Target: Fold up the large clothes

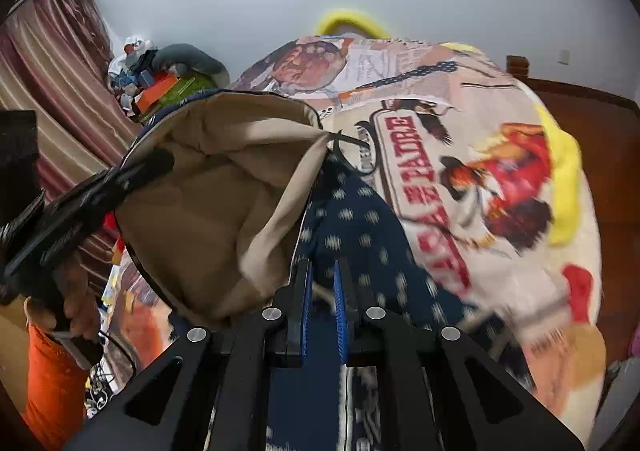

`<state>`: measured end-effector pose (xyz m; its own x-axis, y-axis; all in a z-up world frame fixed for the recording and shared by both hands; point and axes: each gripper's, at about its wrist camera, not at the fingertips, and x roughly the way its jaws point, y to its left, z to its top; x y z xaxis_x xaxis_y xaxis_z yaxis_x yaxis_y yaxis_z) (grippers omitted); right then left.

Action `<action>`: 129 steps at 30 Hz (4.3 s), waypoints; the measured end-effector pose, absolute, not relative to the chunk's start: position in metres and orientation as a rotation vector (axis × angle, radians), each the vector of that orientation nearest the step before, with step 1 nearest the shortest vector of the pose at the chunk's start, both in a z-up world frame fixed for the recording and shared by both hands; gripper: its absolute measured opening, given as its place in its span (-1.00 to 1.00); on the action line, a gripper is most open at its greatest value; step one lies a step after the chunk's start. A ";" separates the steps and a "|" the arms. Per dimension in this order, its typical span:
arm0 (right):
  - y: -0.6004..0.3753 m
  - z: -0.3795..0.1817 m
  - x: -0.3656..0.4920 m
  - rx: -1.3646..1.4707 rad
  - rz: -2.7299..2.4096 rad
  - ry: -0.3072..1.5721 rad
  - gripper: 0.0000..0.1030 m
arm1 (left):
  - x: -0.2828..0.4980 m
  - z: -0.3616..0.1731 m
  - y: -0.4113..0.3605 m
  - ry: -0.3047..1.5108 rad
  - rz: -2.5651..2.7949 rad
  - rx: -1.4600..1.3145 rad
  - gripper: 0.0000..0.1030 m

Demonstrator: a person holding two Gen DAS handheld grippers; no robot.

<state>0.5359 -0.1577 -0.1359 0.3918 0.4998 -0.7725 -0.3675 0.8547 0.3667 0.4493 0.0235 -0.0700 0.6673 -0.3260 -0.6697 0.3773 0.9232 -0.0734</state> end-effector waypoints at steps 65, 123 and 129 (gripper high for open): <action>-0.241 -0.104 0.295 0.026 0.438 0.870 -0.86 | 0.272 -0.154 -0.074 1.096 -0.694 0.031 0.02; -0.205 -0.129 0.283 -0.102 0.433 0.861 -0.86 | 0.230 -0.150 0.148 0.939 -0.038 -0.144 -0.03; -0.231 -0.125 0.250 0.007 0.414 0.921 -0.86 | 0.187 -0.155 0.181 0.954 -0.005 -0.220 0.33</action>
<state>0.2496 -0.2311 -0.1254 0.5323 0.3498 -0.7709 -0.3439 0.9215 0.1807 0.1873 0.1814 -0.1551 0.5801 -0.1009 -0.8083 -0.0923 0.9778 -0.1883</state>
